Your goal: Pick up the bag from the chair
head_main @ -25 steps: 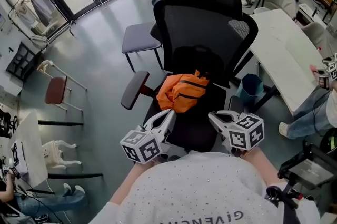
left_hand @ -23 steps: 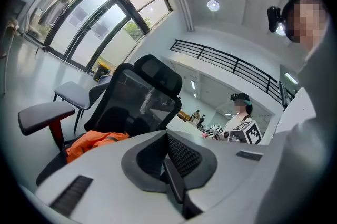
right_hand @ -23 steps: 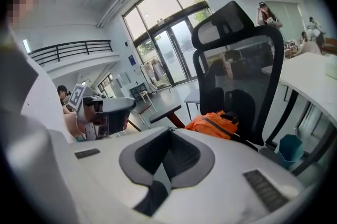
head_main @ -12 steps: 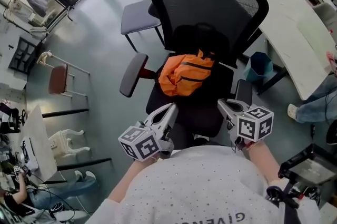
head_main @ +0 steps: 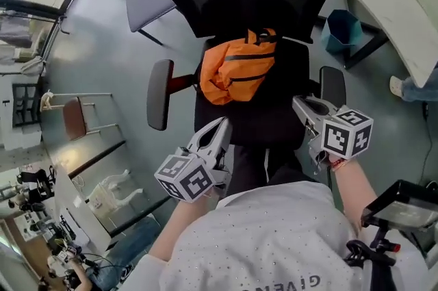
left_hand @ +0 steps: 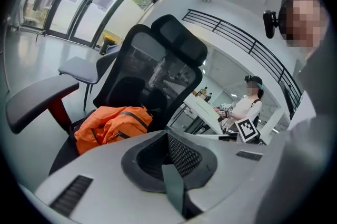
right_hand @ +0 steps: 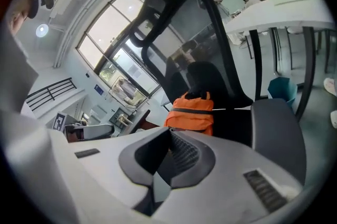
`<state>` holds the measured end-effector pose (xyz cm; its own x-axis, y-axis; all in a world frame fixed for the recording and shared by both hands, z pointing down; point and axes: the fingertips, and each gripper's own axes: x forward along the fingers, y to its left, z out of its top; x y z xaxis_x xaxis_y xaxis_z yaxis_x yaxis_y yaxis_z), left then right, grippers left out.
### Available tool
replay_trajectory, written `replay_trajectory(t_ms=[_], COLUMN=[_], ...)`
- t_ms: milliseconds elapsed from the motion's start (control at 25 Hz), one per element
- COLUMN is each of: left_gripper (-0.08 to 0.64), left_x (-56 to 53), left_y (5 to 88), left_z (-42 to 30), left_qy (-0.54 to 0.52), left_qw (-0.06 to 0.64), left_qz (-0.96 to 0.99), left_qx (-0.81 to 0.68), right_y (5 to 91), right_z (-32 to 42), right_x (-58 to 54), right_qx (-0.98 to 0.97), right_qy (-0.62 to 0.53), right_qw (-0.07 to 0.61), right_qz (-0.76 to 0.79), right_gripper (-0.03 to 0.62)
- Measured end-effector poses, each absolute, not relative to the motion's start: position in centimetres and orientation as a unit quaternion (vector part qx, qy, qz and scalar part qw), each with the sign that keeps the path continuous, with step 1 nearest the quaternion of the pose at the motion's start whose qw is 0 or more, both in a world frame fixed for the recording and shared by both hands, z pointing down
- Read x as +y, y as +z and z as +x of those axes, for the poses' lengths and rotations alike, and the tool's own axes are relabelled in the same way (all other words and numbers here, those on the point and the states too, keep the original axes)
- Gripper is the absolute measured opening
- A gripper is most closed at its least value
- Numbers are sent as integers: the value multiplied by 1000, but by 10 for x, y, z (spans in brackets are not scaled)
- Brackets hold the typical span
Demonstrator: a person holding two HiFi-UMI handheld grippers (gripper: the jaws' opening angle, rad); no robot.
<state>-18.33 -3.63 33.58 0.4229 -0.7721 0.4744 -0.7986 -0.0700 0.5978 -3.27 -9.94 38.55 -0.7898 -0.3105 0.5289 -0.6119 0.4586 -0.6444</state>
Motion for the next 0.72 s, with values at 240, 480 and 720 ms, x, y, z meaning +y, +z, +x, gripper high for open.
replay_trajectory(t_ms=[240, 480, 720], left_gripper=[2, 2, 117], left_x=[-91, -138, -179], left_y=[354, 382, 420], left_z=[-175, -152, -115], left_qy=[123, 152, 193], left_qw=[355, 341, 318], left_qz=[791, 816, 842], left_qx=[-483, -441, -392], right_y=[395, 421, 454], right_z=[-43, -44, -28], right_x=[-114, -120, -122], right_qx=[-817, -804, -781], right_qy=[473, 495, 533], right_qw=[140, 107, 48], right_qz=[300, 311, 321], right_gripper=[5, 5, 5])
